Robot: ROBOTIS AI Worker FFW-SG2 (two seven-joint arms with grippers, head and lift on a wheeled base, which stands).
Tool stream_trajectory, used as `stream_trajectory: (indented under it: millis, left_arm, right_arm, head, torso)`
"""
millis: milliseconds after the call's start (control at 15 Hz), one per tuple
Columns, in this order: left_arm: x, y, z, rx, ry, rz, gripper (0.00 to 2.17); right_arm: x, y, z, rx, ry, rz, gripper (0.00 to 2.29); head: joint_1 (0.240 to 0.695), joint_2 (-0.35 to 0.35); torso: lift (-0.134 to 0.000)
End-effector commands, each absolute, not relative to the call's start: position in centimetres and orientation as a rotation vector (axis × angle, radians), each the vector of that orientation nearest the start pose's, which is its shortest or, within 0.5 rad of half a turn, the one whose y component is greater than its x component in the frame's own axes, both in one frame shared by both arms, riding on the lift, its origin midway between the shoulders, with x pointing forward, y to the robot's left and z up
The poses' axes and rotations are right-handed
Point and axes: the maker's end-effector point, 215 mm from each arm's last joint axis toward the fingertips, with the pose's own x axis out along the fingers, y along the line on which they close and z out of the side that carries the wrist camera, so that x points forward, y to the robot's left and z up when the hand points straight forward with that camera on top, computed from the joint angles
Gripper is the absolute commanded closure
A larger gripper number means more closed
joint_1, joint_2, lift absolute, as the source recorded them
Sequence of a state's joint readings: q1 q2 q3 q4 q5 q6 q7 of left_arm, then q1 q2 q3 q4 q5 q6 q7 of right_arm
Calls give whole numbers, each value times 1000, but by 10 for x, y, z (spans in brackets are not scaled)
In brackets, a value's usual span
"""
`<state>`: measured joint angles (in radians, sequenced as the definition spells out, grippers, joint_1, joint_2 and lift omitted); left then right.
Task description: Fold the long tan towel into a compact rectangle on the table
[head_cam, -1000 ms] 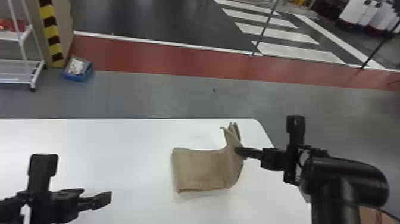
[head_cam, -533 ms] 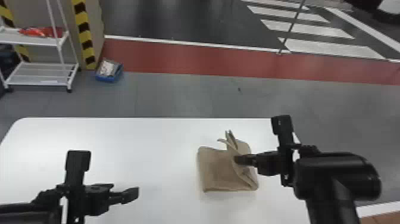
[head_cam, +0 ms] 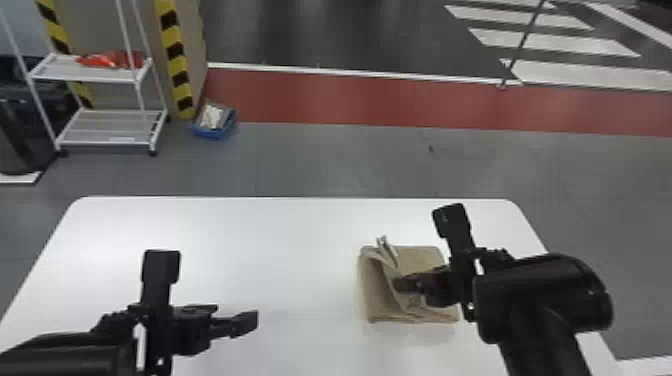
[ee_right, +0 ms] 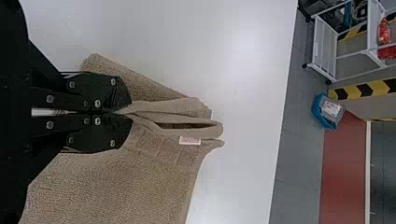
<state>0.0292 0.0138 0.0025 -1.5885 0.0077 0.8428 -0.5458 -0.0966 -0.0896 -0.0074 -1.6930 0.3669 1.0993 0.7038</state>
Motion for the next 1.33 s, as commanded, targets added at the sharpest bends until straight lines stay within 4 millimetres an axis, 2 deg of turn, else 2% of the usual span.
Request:
stream_trajectory:
  millis: [0,267,333,400,467,533,600,867,1133,1200,1267]
  left_arm:
    - [463,126,-552,-232,833,-504,87]
    - [463,130,-553,-234,829,-499,87]
    - [464,130,-553,-232,823,-500,87]
    - [465,130,-553,-232,820,-500,87]
    - [464,130,-554,-232,820,-500,87]
    - [466,130,-553,-231,817,-500,87]
    - [465,130,-554,-231,819,-500,87]
    - [465,130,-553,-232,820,-500,87]
    - [466,131,-553,-230,819,-498,87]
    - [466,130,-553,-230,819,-499,87]
    - [466,131,-553,-229,819,-497,87]
  right_arm:
    - [495,-220,-517,-82,957,377,1642]
    - [497,-213,-526,-117,966,369,1642]
    - [498,-208,-527,-117,962,376,1528]
    - [500,-205,-527,-120,955,382,1096]
    - [501,-203,-528,-123,949,382,529]
    - [500,-204,-532,-127,955,374,120]
    - [502,-203,-532,-131,949,370,19]
    - [512,-195,-525,-105,873,392,22]
    - [525,-192,-501,3,719,427,22]
    - [529,-197,-491,29,686,422,36]
    - [527,-203,-492,35,691,409,63]
  head:
    - [695,-128]
    - [695,-106]
    - [695,-103]
    - [695,-100]
    - [695,-96]
    - [695,-92]
    - [695,-90]
    - [695,-85]
    - [695,-74]
    - [695,-72]
    - [695,-70]
  torso:
    - [0]
    - [0]
    - [0]
    - [0]
    - [0]
    - [0]
    - [0]
    - [0]
    - [0]
    - [0]
    - [0]
